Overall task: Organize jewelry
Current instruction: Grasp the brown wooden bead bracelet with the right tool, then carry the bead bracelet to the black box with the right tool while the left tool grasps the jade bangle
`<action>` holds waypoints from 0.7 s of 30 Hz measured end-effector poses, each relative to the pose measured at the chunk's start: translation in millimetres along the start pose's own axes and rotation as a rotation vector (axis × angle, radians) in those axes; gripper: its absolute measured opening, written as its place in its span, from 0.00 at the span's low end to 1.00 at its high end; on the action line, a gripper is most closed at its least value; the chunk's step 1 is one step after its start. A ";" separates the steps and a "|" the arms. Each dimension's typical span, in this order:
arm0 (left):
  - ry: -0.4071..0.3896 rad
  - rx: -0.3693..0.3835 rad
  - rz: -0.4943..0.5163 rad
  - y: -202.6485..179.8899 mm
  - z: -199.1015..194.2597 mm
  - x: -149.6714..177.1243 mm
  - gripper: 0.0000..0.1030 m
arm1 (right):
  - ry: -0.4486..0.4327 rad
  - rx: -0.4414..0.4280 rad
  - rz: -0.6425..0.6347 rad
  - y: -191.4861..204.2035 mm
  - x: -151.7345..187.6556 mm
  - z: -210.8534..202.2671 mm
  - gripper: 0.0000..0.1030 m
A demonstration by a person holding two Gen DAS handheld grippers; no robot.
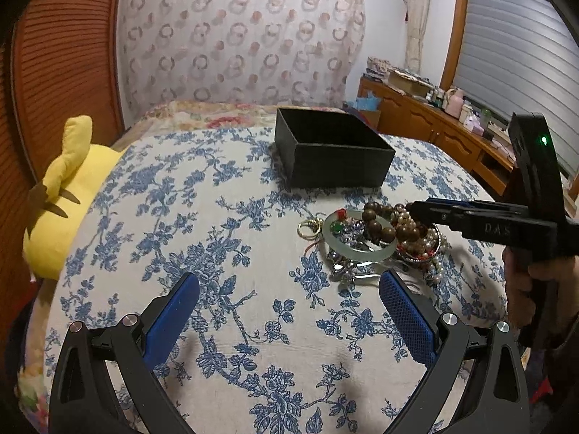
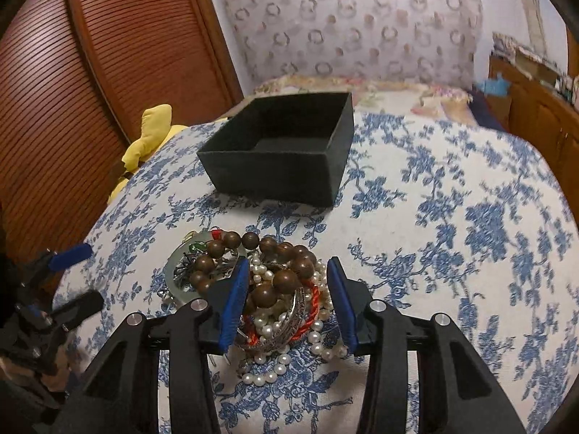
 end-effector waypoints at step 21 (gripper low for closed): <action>0.018 0.028 -0.015 -0.5 7.9 0.3 0.94 | -0.178 -0.058 -0.058 8.4 -48.4 -54.4 0.14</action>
Point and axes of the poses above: each gripper's, at about its wrist camera, not at the fingertips, and z roughly the way its jaws point, y to its left, x to its underside, the point moved 7 cm from there along z, roughly the way its jaws point, and after that the axes turned 15 degrees about x, right-handed, at the moved point
